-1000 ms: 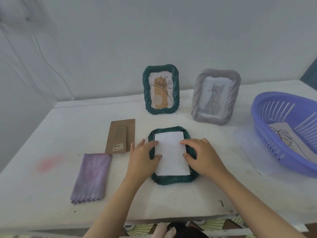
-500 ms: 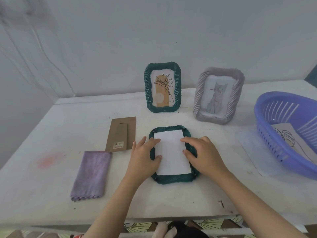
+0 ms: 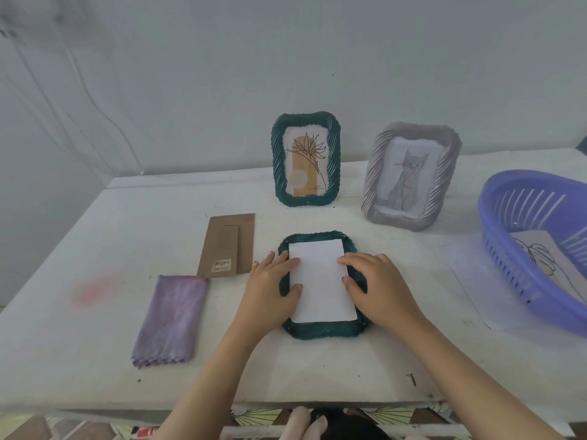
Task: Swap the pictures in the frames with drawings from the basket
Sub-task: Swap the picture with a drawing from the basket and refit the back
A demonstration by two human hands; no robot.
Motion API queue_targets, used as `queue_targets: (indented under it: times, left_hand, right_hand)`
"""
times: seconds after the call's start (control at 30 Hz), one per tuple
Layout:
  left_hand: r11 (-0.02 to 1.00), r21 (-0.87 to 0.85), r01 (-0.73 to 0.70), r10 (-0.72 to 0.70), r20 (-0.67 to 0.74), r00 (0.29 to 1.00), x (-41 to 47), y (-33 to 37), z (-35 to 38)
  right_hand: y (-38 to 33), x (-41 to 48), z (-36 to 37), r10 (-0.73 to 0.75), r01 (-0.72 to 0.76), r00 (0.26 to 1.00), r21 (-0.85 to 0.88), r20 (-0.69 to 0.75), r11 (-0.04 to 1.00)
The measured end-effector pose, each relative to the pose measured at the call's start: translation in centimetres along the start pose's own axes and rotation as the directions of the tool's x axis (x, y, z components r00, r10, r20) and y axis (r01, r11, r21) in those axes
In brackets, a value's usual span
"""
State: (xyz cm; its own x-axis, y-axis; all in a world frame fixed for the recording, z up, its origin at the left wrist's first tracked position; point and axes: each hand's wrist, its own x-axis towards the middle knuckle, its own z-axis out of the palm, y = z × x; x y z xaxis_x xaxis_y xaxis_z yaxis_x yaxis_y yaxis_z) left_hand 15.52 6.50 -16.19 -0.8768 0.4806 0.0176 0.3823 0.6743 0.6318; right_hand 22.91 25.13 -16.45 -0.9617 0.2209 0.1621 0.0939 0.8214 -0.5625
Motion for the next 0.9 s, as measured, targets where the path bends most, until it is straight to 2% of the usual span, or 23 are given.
queue_targets:
  times: [0.13,0.2,0.33,0.4,0.5,0.6,0.67,0.77,0.83,0.9]
  left_hand:
    - [0.997,-0.069,-0.018,0.014,-0.06,0.998,-0.4,-0.2,-0.4]
    - [0.992,-0.122,-0.016,-0.001,-0.138,0.99,-0.9,-0.7,-1.1]
    - [0.995,-0.098,-0.002,-0.036,-0.389,0.921,-2.1,-2.1,-3.0]
    - [0.991,-0.097,0.093,-0.126,-0.433,0.892,-1.9,-2.9,-4.2]
    - [0.968,-0.041,0.249,-0.243,-0.417,0.876,-0.5,-4.9,-5.6]
    - [0.94,0.075,0.334,-0.292,-0.331,0.897,0.9,-6.0,-6.8]
    - [0.927,0.091,0.363,-0.331,-0.258,0.908,1.5,-6.3,-7.2]
    - [0.927,0.02,0.375,-0.363,-0.212,0.907,2.1,-6.8,-7.2]
    - [0.931,-0.046,0.363,-0.364,-0.208,0.908,2.1,-6.7,-7.1]
    - [0.93,-0.143,0.339,-0.364,-0.223,0.905,2.2,-6.3,-7.3]
  right_hand:
    - [-0.3,0.0,-0.1,-0.001,0.001,0.999,-0.008,-0.035,1.0]
    - [-0.6,0.0,-0.1,-0.001,0.001,0.999,-0.019,-0.047,1.0]
    - [-1.8,0.2,0.3,-0.025,0.02,0.995,-0.044,-0.098,0.999]
    - [-2.8,0.6,0.6,-0.036,0.034,0.994,-0.017,-0.1,0.999]
    - [-4.9,2.1,1.3,-0.055,0.056,0.998,0.078,-0.022,0.995]
    - [-7.2,4.4,2.8,-0.132,0.125,0.99,0.117,0.054,0.985]
    - [-8.6,6.0,3.9,-0.169,0.159,0.98,0.093,0.104,0.983]
    - [-10.1,7.5,5.6,-0.195,0.21,0.957,-0.05,0.216,0.976]
    - [-10.7,7.7,6.5,-0.177,0.204,0.943,-0.07,0.281,0.977]
    - [-11.1,7.6,7.0,-0.158,0.181,0.945,-0.056,0.286,0.982]
